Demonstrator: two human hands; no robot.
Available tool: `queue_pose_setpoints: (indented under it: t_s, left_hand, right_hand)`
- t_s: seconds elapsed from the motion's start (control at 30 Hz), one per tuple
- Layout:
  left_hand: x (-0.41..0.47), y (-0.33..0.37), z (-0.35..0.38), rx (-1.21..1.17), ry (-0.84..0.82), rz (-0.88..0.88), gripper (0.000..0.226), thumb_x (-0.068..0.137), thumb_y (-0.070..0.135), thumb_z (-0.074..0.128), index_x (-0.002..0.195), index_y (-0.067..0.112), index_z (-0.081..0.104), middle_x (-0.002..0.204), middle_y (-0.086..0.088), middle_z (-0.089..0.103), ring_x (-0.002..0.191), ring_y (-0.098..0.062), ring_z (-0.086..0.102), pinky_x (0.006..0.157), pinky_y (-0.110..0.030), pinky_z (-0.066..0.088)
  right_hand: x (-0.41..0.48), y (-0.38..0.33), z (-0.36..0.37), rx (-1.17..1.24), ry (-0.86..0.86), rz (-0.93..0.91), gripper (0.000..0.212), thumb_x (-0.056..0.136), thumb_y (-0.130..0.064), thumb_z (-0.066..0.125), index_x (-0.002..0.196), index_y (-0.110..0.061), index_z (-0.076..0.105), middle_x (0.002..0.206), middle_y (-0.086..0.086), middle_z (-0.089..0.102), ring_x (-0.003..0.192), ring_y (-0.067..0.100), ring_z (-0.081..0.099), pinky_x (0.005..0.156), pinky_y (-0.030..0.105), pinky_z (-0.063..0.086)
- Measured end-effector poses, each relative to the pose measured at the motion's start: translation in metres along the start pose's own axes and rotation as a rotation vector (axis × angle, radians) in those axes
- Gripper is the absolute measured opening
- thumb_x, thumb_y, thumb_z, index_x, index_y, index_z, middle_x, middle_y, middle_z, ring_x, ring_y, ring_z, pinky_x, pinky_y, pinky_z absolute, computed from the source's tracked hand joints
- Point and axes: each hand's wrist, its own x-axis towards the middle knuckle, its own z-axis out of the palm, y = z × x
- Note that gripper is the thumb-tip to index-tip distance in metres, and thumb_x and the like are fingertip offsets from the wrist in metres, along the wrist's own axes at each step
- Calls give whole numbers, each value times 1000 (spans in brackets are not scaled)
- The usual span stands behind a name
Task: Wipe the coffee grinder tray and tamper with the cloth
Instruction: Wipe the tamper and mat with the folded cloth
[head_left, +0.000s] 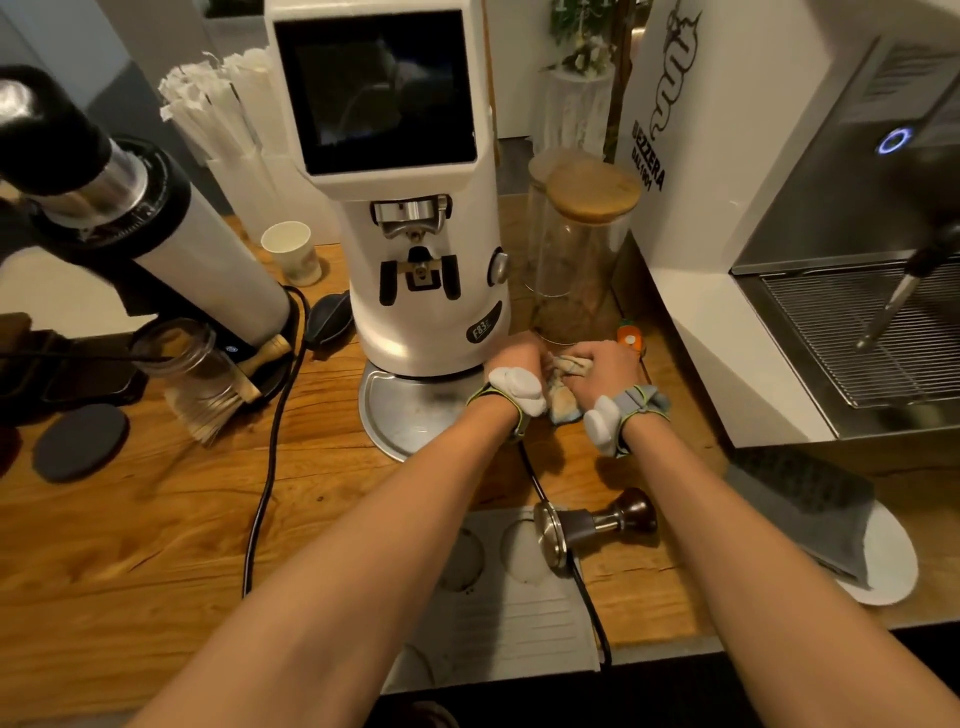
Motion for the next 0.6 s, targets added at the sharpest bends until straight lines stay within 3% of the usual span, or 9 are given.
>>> queue_pose_setpoints:
  t_s: [0.1, 0.17, 0.27, 0.37, 0.47, 0.6]
  left_hand:
    - [-9, -2, 4, -11, -12, 25, 29, 92, 10, 60, 119, 10, 70, 124, -12, 68, 113, -30, 64, 96, -33, 52]
    - [-18, -6, 6, -29, -17, 28, 29, 90, 11, 64, 118, 15, 72, 121, -11, 69, 112, -29, 64, 97, -34, 52]
    - [-30, -11, 14, -85, -18, 59, 23, 86, 18, 70, 108, 15, 75, 108, -9, 73, 102, -29, 67, 89, -35, 56]
    - [-44, -21, 19, -203, 64, 120, 22, 85, 31, 68, 101, 17, 77, 96, -3, 75, 88, -21, 68, 76, -30, 55]
    - [-58, -26, 20, -346, 168, 156, 26, 87, 38, 62, 104, 22, 74, 95, 4, 74, 80, -10, 64, 76, -29, 56]
    - [-80, -26, 17, -537, 213, 94, 40, 90, 48, 57, 120, 22, 64, 112, 4, 70, 99, -12, 65, 85, -28, 54]
  right_hand:
    - [-13, 2, -1, 46, -20, 58, 28, 78, -11, 72, 105, -19, 76, 101, 2, 75, 87, 13, 62, 76, 18, 43]
    - [-24, 5, -2, 49, -46, 78, 29, 77, -12, 75, 105, -21, 76, 101, 1, 75, 88, 15, 65, 74, 18, 44]
    - [-35, 8, -11, 40, -135, 46, 30, 73, -12, 79, 101, -22, 77, 96, -1, 75, 86, 14, 67, 68, 20, 49]
    - [-49, 9, -21, 146, -171, 45, 31, 71, -10, 81, 101, -19, 77, 91, -3, 74, 88, 16, 69, 77, 32, 58]
    - [-62, 6, -30, 288, -168, 31, 31, 77, -12, 80, 107, -14, 74, 93, -1, 74, 89, 16, 70, 72, 25, 56]
    - [-75, -18, -44, 465, -149, 93, 22, 86, -15, 73, 108, -14, 70, 85, -5, 70, 67, 0, 66, 51, 8, 50]
